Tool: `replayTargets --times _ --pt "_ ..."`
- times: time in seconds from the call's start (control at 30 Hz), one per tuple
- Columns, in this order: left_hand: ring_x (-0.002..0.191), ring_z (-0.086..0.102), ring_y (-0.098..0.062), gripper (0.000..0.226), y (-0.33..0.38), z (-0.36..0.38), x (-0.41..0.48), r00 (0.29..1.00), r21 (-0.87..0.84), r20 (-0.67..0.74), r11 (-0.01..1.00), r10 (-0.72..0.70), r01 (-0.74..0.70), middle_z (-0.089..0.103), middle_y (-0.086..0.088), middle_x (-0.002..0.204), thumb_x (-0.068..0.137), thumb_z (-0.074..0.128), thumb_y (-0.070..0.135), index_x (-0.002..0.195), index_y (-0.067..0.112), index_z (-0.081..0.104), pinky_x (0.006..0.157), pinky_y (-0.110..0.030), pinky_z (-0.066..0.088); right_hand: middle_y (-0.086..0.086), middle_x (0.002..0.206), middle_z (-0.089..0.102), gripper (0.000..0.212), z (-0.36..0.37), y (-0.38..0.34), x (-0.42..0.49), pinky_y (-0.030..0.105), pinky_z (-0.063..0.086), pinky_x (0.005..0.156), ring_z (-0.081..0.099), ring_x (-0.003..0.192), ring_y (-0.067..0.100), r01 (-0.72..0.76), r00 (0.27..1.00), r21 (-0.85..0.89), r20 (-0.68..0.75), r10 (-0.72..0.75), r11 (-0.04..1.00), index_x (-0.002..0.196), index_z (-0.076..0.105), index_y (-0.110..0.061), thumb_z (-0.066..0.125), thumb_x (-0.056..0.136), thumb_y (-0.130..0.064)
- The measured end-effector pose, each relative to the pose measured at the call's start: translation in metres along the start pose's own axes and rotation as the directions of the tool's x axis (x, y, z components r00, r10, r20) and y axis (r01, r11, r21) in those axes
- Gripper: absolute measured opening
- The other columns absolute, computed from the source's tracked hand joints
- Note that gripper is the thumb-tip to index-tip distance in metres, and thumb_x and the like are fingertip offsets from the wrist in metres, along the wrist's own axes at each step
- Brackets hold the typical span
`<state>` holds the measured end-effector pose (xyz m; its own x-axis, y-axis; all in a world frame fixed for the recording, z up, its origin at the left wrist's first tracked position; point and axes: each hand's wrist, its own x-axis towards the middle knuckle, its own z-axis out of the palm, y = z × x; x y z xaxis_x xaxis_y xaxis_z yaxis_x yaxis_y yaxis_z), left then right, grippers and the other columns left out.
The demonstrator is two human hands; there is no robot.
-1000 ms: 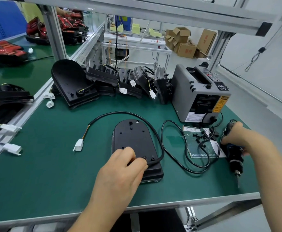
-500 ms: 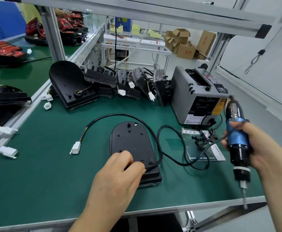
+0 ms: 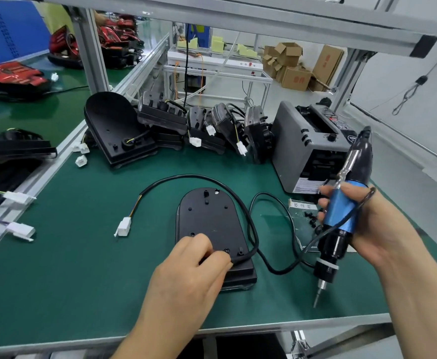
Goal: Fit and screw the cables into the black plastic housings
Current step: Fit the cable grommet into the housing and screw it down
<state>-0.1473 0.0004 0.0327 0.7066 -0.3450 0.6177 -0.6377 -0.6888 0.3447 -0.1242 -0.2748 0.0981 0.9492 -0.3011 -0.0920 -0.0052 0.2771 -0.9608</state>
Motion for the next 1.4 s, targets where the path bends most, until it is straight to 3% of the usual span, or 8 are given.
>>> replayTargets --times 0.2,0.33,0.43,0.5,0.7,0.83,0.97,1.4 --pt "0.064 0.048 -0.018 0.021 -0.001 0.001 0.000 1.000 -0.003 -0.014 1.000 0.007 -0.007 0.048 0.001 0.072 0.088 0.056 0.023 0.071 0.013 0.065 0.042 -0.033 0.043 0.009 0.103 0.071 0.077 0.029 -0.003 -0.002 0.033 0.056 0.054 0.071 0.072 0.027 0.146 0.988 -0.140 0.059 -0.139 0.979 0.130 0.042 -0.021 0.074 0.059 -0.029" --pt "0.064 0.048 -0.019 0.020 -0.001 0.002 0.000 1.000 0.005 -0.020 1.000 0.013 -0.013 0.048 0.001 0.072 0.087 0.058 0.022 0.071 0.013 0.065 0.043 -0.033 0.043 0.002 0.094 0.073 0.108 0.036 -0.005 -0.005 0.032 0.055 0.055 0.072 0.070 0.027 0.154 0.987 -0.406 0.022 -0.159 0.901 0.146 0.012 -0.040 0.081 0.065 -0.026" --pt "0.064 0.048 -0.019 0.020 -0.001 0.002 0.000 0.999 0.006 -0.030 1.000 0.017 -0.017 0.048 0.000 0.072 0.087 0.058 0.022 0.071 0.013 0.065 0.043 -0.032 0.043 0.000 0.087 0.074 0.080 0.037 -0.010 -0.006 0.028 0.052 0.054 0.070 0.064 0.018 0.136 0.988 -0.495 0.003 -0.155 0.858 0.137 0.038 -0.031 0.081 0.069 -0.029" --pt "0.064 0.047 -0.018 0.022 -0.001 0.002 0.000 0.999 0.007 -0.028 1.000 0.016 -0.016 0.048 0.000 0.072 0.088 0.056 0.023 0.071 0.013 0.065 0.044 -0.032 0.043 -0.001 0.072 0.070 0.057 0.038 -0.013 -0.007 0.022 0.048 0.047 0.062 0.053 0.012 0.065 0.998 -0.457 0.031 -0.057 0.887 0.108 0.060 -0.014 0.079 0.059 -0.036" --pt "0.065 0.050 -0.020 0.020 -0.001 0.003 -0.001 1.000 -0.003 -0.011 1.000 0.005 -0.005 0.050 0.000 0.073 0.088 0.057 0.023 0.072 0.013 0.065 0.044 -0.034 0.044 0.002 0.072 0.060 0.036 0.042 -0.011 -0.002 0.024 0.053 0.052 0.057 0.059 0.014 -0.170 0.972 -0.017 0.159 0.171 0.985 0.097 0.067 -0.008 0.063 0.064 -0.021" --pt "0.065 0.050 -0.021 0.014 -0.001 0.002 -0.001 1.000 -0.010 -0.005 1.000 -0.002 0.002 0.050 -0.001 0.073 0.085 0.063 0.019 0.072 0.013 0.065 0.043 -0.034 0.044 0.006 0.083 0.067 0.020 0.053 -0.017 0.001 0.027 0.054 0.052 0.068 0.069 0.022 -0.142 0.981 0.100 0.146 0.127 0.985 0.082 0.063 -0.010 0.065 0.064 -0.019" --pt "0.064 0.050 -0.022 0.017 0.000 0.001 0.000 1.000 -0.006 0.000 1.000 -0.002 0.002 0.050 -0.001 0.072 0.086 0.060 0.020 0.072 0.013 0.065 0.043 -0.035 0.044 0.008 0.100 0.073 0.024 0.068 -0.027 0.007 0.024 0.053 0.052 0.069 0.066 0.017 -0.052 0.973 0.122 0.230 0.023 0.991 0.091 0.054 -0.013 0.061 0.068 -0.018" --pt "0.064 0.050 -0.022 0.009 0.000 0.003 -0.001 1.000 0.005 -0.022 1.000 0.004 -0.003 0.050 -0.002 0.072 0.079 0.069 0.012 0.071 0.012 0.065 0.042 -0.036 0.044 0.006 0.075 0.061 0.019 0.129 -0.031 0.012 0.027 0.049 0.054 0.055 0.054 0.013 0.191 0.947 0.300 0.193 -0.255 0.935 0.089 0.052 -0.006 0.065 0.075 -0.006"
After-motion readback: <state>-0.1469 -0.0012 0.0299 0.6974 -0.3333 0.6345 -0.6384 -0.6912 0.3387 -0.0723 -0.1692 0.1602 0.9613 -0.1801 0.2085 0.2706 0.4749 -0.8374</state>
